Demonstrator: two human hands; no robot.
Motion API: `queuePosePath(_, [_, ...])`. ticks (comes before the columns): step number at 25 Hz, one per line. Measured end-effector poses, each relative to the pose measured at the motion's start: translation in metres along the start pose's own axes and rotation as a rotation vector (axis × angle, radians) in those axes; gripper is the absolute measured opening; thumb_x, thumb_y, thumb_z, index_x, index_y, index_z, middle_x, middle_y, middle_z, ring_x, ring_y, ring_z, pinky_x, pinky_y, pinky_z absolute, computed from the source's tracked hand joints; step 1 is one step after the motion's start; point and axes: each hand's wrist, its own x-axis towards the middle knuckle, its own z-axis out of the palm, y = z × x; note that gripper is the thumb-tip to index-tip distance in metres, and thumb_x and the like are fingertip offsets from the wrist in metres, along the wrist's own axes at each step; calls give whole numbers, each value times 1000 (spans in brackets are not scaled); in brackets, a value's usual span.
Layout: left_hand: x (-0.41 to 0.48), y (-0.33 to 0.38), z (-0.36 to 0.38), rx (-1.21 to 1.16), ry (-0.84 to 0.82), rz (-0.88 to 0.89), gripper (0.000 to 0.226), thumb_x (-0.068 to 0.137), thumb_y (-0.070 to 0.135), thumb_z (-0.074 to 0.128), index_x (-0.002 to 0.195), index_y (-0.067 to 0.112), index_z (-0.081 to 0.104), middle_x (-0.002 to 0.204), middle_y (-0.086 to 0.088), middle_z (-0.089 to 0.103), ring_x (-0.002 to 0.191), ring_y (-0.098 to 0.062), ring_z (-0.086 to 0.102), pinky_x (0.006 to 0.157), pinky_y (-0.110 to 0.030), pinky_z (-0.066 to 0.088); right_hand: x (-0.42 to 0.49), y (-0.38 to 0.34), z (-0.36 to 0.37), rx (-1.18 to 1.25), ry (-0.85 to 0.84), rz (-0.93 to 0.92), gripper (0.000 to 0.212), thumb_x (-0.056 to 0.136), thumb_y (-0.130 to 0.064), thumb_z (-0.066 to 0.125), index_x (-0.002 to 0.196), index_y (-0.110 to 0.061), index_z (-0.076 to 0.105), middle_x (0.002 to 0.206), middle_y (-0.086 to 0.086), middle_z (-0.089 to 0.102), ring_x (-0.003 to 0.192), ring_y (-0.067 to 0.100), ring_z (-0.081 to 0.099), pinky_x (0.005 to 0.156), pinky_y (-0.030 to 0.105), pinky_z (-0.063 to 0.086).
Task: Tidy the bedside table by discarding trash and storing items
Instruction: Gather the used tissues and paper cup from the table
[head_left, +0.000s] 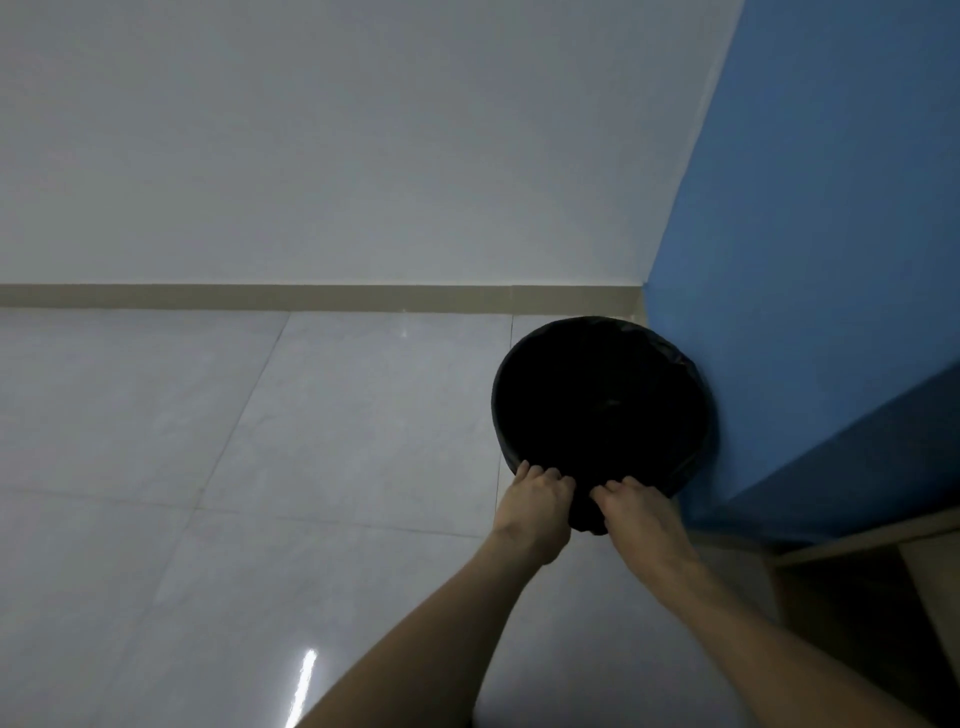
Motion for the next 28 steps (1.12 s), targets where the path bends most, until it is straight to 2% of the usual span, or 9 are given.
queuePosePath(6, [-100,32,27,-8,-142,-6,32,89,9,49,119,7,55,122,-15,55,116,-30,47,111,-36,29,-103,-38,21,71,-86,-13,37,33,4,86,51,-16,61,46,0,58,44,18,55,40,24,31])
queuePosePath(11, [-178,66,48,13,-304,27,33,91,17,50,121,4,54,124,-19,53,118,-35,47,108,-40,31,-194,-67,34,-12,-223,-37,35,31,-18,90,47,-24,61,47,-5,59,46,11,56,37,23,27])
queuePosePath(13, [-203,80,54,-7,-330,33,37,91,22,52,123,3,53,126,-19,52,120,-34,46,107,-40,32,-228,-82,20,30,-332,-6,12,71,-16,70,83,-15,69,85,10,70,85,23,63,60,30,45])
queuePosePath(14, [-211,86,54,-19,-328,42,38,91,23,52,124,3,53,127,-19,51,121,-34,46,106,-39,32,-241,-86,22,31,-388,23,21,85,-9,52,102,-11,64,107,13,65,104,24,57,75,32,43])
queuePosePath(16, [-220,97,50,-62,-300,56,38,91,23,50,124,4,52,126,-18,50,121,-34,45,104,-40,34,-263,-94,22,73,-483,49,33,91,-6,36,118,-9,55,125,14,56,117,27,48,84,33,38])
queuePosePath(19, [-213,118,30,-200,-194,64,38,90,19,50,126,8,51,126,-12,50,121,-29,44,99,-41,41,-277,-88,-2,159,-482,95,38,90,-17,40,127,-12,46,131,9,50,120,25,43,94,36,37])
queuePosePath(21, [-197,140,14,-350,-87,43,37,89,14,47,125,11,52,126,-9,51,121,-26,46,99,-39,43,-276,-68,-32,257,-303,184,38,89,-20,43,126,-12,46,128,8,51,117,23,46,95,33,39])
queuePosePath(25, [-171,208,-15,-641,17,31,42,89,10,44,129,11,53,132,-12,55,125,-26,50,104,-30,40,-290,5,-88,266,503,331,38,73,-16,46,105,-6,65,108,12,67,99,29,65,83,33,53])
queuePosePath(28, [-166,266,-15,-747,-87,93,43,90,9,47,133,12,50,134,-14,56,126,-28,50,102,-28,39,-329,62,-122,266,826,442,46,85,-26,33,126,-14,53,134,4,53,124,22,49,104,34,37])
